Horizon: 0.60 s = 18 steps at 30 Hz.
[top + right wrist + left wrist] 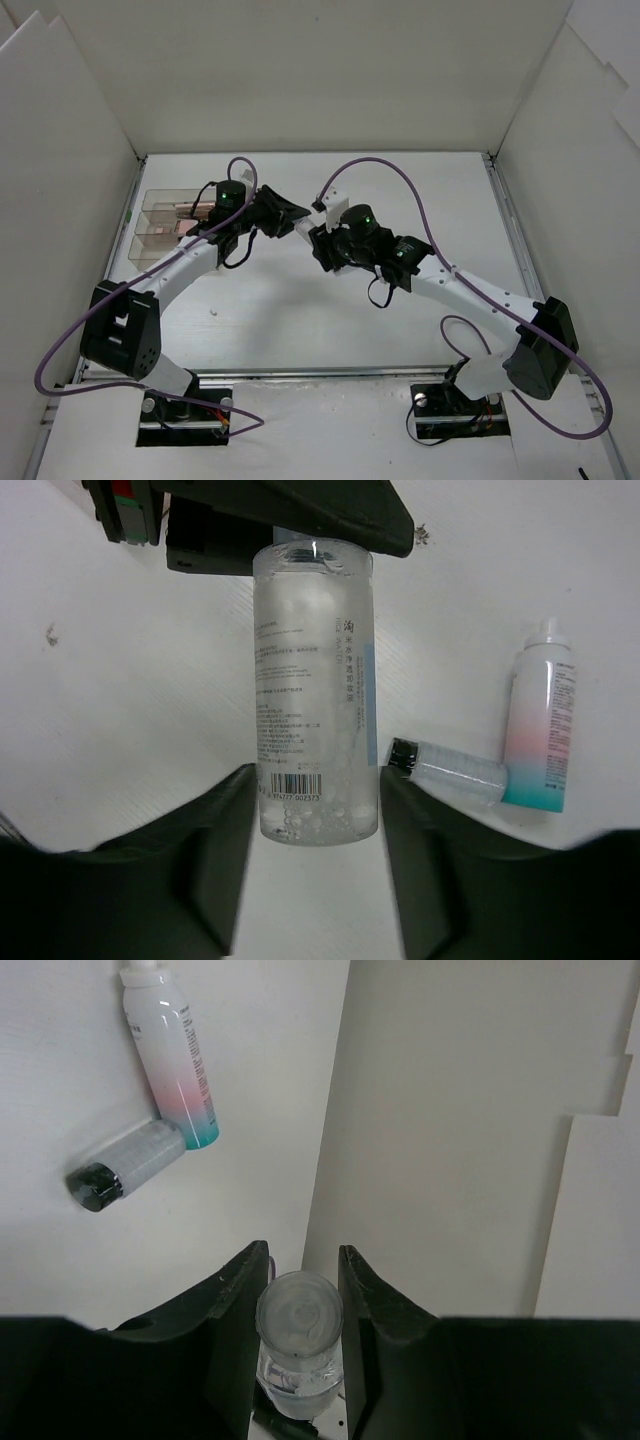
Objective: Organize the makeup
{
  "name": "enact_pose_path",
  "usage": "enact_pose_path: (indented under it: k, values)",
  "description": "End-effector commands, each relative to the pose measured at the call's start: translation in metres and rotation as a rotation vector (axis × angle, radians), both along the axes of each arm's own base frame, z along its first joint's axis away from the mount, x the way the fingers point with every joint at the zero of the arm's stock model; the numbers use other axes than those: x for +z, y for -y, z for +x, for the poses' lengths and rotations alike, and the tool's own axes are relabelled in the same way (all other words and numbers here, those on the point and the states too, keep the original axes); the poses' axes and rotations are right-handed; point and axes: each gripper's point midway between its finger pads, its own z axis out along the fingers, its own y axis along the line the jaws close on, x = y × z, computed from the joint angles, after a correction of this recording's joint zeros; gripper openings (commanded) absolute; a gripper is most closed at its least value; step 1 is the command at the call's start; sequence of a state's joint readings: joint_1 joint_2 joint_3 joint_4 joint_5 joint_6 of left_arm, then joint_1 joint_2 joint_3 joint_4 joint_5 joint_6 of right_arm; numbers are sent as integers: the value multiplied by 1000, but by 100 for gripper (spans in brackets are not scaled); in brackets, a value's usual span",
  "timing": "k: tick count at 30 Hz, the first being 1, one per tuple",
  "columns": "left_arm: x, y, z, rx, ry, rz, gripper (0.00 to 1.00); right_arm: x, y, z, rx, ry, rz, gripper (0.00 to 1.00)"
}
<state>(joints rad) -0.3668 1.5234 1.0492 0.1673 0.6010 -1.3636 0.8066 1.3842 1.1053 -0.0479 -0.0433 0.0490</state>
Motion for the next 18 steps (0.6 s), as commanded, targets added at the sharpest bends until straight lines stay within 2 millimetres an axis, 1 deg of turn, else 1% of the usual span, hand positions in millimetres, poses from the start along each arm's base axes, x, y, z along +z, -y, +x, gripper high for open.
enact_pose_path:
  k: [1, 3, 4, 5, 7, 9, 10, 11, 12, 13, 14, 15, 16, 17, 18]
  values:
    - [63, 5, -4, -26, 209, -19, 0, 43, -12, 17, -39, 97, 97, 58]
    - [64, 3, -4, -25, 228, 0, 0, 43, -8, 19, -64, 102, 91, 68]
    - [64, -3, -2, -8, 226, 14, 0, 44, -8, 20, -69, 104, 94, 71]
    - [63, -4, -2, -8, 241, 33, 0, 45, -6, 21, -82, 110, 91, 77]
    - [66, -10, 0, 7, 252, 47, 0, 48, -3, 23, -98, 114, 97, 83]
    - [66, -22, 5, 32, 266, 75, 0, 54, 1, 23, -113, 129, 101, 86]
    - [68, -27, 6, 40, 288, 94, 0, 61, 4, 23, -122, 144, 108, 88]
    - [70, -32, 8, 49, 299, 108, 0, 64, 7, 22, -128, 146, 104, 88]
    - [75, -39, 10, 61, 321, 124, 0, 69, 9, 22, -130, 159, 110, 89]
    - [77, -55, 14, 104, 326, 162, 0, 73, 12, 22, -137, 173, 109, 90]
    - [79, -66, 16, 112, 378, 225, 0, 73, 22, 18, -154, 169, 91, 90]
    - [81, -84, 16, 163, 370, 308, 0, 73, 26, 17, -159, 175, 82, 90]
    - [84, -97, 19, 198, 393, 379, 0, 77, 32, 15, -169, 187, 84, 91]
    - [87, -114, 21, 234, 415, 458, 0, 70, 40, 16, -190, 181, 62, 91]
    - [93, -140, 22, 302, 456, 614, 0, 68, 44, 15, -199, 177, 60, 91]
